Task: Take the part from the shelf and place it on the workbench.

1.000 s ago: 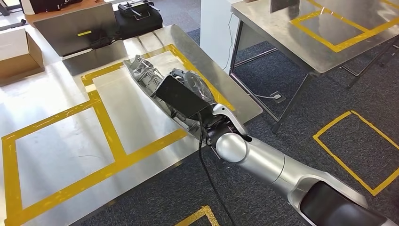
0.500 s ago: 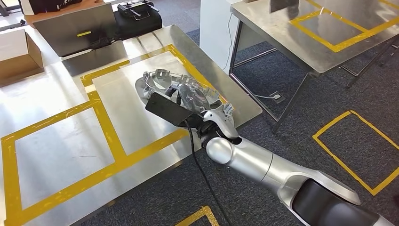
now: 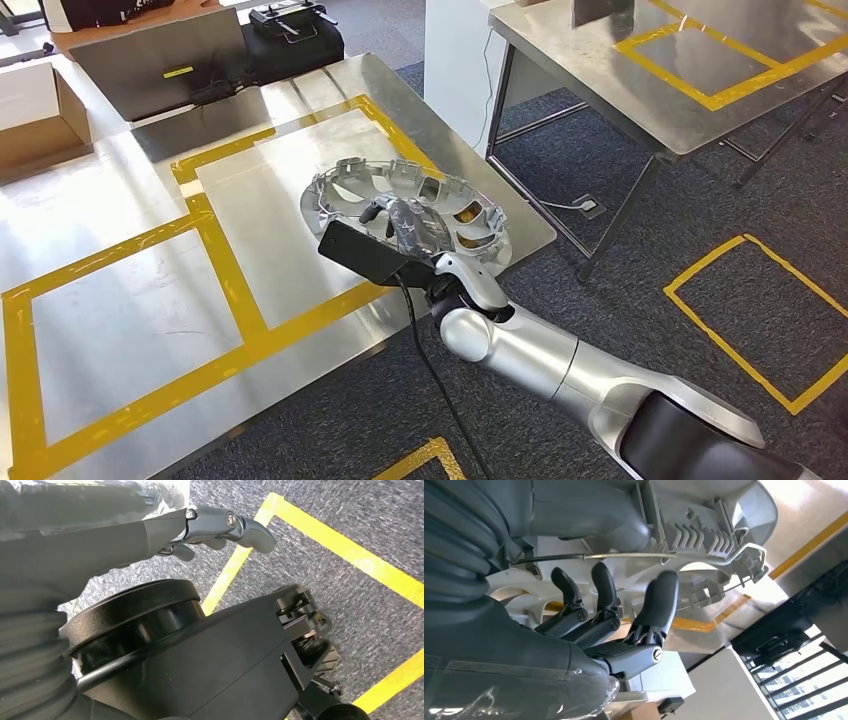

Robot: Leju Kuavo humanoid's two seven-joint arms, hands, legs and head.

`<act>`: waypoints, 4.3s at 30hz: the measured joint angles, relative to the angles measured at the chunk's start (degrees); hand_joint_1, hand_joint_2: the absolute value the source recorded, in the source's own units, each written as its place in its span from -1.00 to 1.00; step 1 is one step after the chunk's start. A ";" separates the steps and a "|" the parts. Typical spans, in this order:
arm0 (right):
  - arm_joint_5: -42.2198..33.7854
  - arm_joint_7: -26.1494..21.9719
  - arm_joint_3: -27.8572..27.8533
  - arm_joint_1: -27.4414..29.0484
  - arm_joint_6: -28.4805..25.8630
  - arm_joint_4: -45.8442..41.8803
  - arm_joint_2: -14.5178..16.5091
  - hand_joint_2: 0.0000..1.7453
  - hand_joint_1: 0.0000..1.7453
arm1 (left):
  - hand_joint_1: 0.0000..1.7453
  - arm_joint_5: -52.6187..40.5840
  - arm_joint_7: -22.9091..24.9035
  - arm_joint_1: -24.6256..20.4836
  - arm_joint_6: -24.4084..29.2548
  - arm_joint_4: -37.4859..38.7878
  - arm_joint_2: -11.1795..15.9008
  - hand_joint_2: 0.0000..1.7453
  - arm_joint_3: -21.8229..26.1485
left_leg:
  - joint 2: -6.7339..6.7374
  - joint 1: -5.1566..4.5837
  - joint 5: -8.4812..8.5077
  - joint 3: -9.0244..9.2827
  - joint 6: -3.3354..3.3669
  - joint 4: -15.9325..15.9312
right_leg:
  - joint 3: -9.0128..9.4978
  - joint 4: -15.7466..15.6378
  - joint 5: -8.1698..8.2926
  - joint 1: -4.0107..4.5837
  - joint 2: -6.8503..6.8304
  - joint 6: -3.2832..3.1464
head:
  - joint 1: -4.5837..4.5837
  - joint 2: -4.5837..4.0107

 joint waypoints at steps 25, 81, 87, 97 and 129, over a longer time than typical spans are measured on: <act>6.31 0.54 -1.43 2.97 -1.99 -0.17 -0.10 -1.00 -1.00 | -1.00 -0.41 0.81 -0.01 -1.32 0.00 -0.04 -1.00 -0.97 | 0.06 0.00 0.00 0.03 0.00 0.00 | -0.01 0.00 0.00 0.00 0.07 0.00 | 0.01 0.00; -10.43 -29.81 -18.18 26.91 -23.74 -65.24 -10.04 -1.00 -1.00 | -1.00 10.57 -10.54 0.65 5.58 0.09 1.15 -1.00 5.63 | 0.15 -0.31 -0.26 0.21 0.36 0.12 | 0.14 -0.13 0.00 -0.30 0.20 0.20 | -0.01 0.00; -11.18 -30.31 -18.67 26.97 -23.70 -65.29 -10.03 -1.00 -1.00 | -1.00 10.57 -10.49 0.55 5.56 0.02 1.45 -1.00 5.63 | 0.43 0.18 0.35 1.05 1.34 -1.21 | -0.93 2.78 -2.18 -0.50 0.19 1.14 | 0.19 0.00; -12.49 -30.38 -18.81 26.93 -23.51 -64.95 -9.99 -1.00 -1.00 | -1.00 10.60 -10.05 0.55 5.39 0.02 1.58 -1.00 5.63 | 0.27 0.98 -0.91 1.72 -0.87 -0.29 | -1.43 1.02 1.07 -1.51 0.31 1.94 | 0.59 0.00; -15.95 -32.41 -18.71 26.64 -23.17 -63.42 -9.39 -1.00 -1.00 | -1.00 11.07 -9.27 0.53 5.21 0.00 2.15 -1.00 5.57 | 0.78 0.01 -0.23 1.52 -0.29 -0.48 | 0.21 0.34 0.14 -0.42 0.23 0.26 | 0.20 0.00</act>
